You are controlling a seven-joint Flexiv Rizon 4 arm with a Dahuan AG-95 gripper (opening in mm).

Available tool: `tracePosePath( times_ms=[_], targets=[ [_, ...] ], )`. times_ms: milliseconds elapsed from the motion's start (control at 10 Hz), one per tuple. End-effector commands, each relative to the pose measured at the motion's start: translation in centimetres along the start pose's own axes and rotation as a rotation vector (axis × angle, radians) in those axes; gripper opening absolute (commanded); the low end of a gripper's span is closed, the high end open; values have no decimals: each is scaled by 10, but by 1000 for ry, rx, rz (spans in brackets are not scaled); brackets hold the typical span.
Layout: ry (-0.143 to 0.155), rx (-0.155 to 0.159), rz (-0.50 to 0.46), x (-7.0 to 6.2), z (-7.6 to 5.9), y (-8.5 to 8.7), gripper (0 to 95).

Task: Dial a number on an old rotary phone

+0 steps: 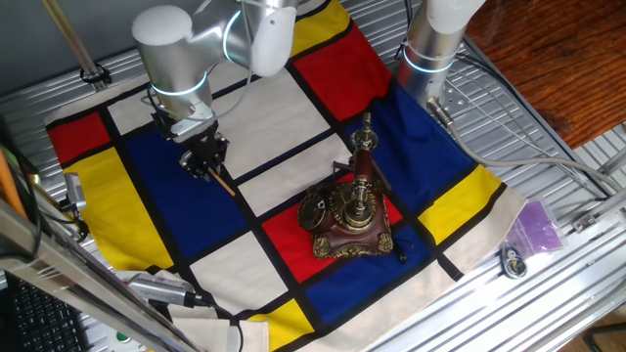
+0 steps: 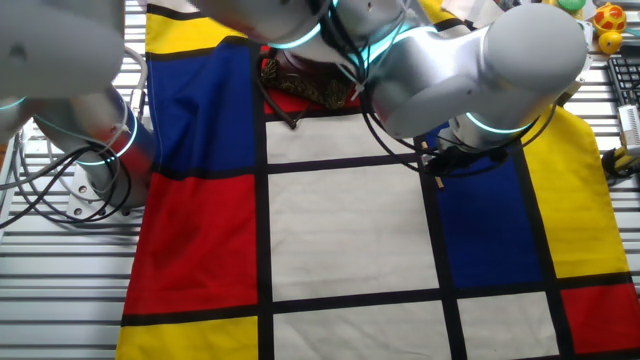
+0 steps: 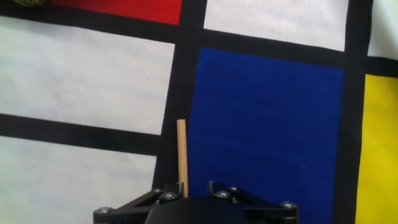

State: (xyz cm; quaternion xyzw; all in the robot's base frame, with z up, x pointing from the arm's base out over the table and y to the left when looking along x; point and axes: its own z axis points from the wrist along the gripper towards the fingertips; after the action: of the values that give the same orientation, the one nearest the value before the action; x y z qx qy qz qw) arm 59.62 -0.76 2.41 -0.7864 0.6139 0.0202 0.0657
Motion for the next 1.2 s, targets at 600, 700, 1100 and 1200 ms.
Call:
tracePosePath(
  times_ms=[600,700,1100,1200],
  targets=[
    [-5,1,1,0,5,2,190],
    [-6,-2,-1,0,5,2,190],
    [-8,-12,1,0,7,5,190],
    [-8,-13,-1,1,7,5,190]
  ],
)
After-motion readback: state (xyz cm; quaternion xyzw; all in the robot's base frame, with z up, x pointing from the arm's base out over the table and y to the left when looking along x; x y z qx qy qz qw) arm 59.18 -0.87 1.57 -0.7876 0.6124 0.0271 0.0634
